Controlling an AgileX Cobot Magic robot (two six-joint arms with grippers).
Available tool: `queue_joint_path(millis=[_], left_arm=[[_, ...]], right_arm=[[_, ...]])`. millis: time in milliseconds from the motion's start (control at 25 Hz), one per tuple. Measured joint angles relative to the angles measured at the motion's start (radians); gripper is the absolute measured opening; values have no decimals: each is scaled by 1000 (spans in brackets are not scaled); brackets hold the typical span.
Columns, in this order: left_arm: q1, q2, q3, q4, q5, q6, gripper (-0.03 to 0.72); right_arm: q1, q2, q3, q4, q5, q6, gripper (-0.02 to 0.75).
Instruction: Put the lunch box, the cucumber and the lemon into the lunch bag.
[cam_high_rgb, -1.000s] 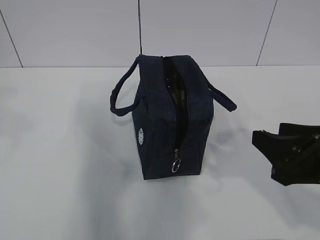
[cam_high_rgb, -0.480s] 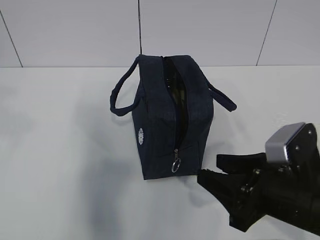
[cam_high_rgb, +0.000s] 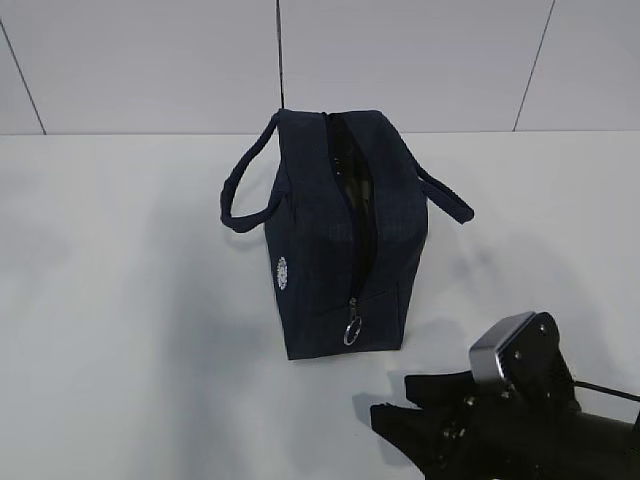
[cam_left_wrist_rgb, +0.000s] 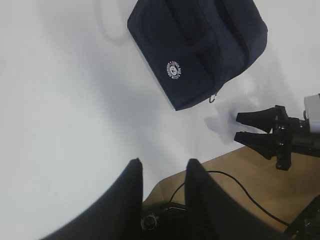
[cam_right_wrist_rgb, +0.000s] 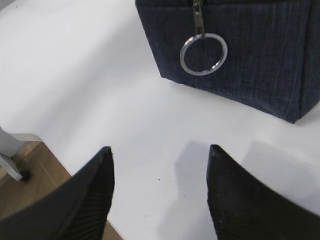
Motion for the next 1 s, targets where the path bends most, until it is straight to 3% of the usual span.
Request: queue_joint_path(millis=[1000], left_arm=[[0,0,0,-25,0,0,208]], right_arm=[[0,81,-188,26,-10,-26,440]])
